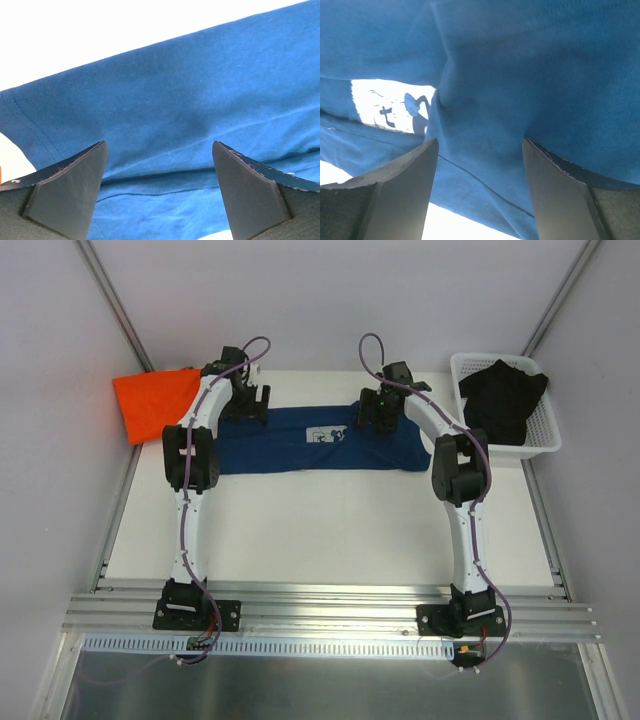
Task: Fold and stack the t-shirts
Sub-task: Rotate the tshirt 90 degrees
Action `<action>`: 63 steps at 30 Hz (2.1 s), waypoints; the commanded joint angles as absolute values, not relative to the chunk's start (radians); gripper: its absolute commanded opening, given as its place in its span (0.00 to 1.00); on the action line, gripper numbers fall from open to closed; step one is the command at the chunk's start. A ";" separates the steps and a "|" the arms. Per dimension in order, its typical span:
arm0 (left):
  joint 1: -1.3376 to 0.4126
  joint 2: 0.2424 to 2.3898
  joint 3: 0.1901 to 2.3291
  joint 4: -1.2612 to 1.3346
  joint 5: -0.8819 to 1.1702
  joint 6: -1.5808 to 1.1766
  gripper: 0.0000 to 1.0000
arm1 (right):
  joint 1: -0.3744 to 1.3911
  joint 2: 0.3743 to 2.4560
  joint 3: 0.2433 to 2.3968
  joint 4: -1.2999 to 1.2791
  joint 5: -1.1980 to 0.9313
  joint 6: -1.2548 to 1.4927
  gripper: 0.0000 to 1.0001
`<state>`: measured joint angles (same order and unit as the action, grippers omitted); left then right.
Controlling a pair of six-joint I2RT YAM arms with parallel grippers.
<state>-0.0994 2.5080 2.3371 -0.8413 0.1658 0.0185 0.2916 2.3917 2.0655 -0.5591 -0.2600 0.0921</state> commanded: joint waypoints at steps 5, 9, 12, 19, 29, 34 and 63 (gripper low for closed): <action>-0.103 2.503 2.322 -0.851 0.150 0.034 0.88 | 0.287 2.352 2.013 -0.574 -0.267 0.146 0.72; -0.100 2.503 2.304 -0.853 0.158 0.032 0.89 | 0.282 2.373 2.013 -0.578 -0.264 0.167 0.72; -0.081 2.485 2.245 -0.870 0.210 0.017 0.89 | 0.270 2.399 2.028 -0.583 -0.261 0.181 0.72; -0.057 2.381 2.039 -0.934 0.268 0.017 0.86 | 0.224 2.482 2.146 -0.580 -0.279 0.196 0.73; -0.129 2.088 1.685 -0.948 0.305 0.002 0.85 | 0.212 2.565 2.322 -0.525 -0.377 0.264 0.73; -0.257 1.982 1.493 -0.948 0.307 -0.034 0.86 | 0.224 2.606 2.393 -0.489 -0.403 0.291 0.73; -0.309 1.992 1.756 -0.950 0.159 0.037 0.87 | 0.218 2.227 2.120 -0.495 -0.459 0.261 0.74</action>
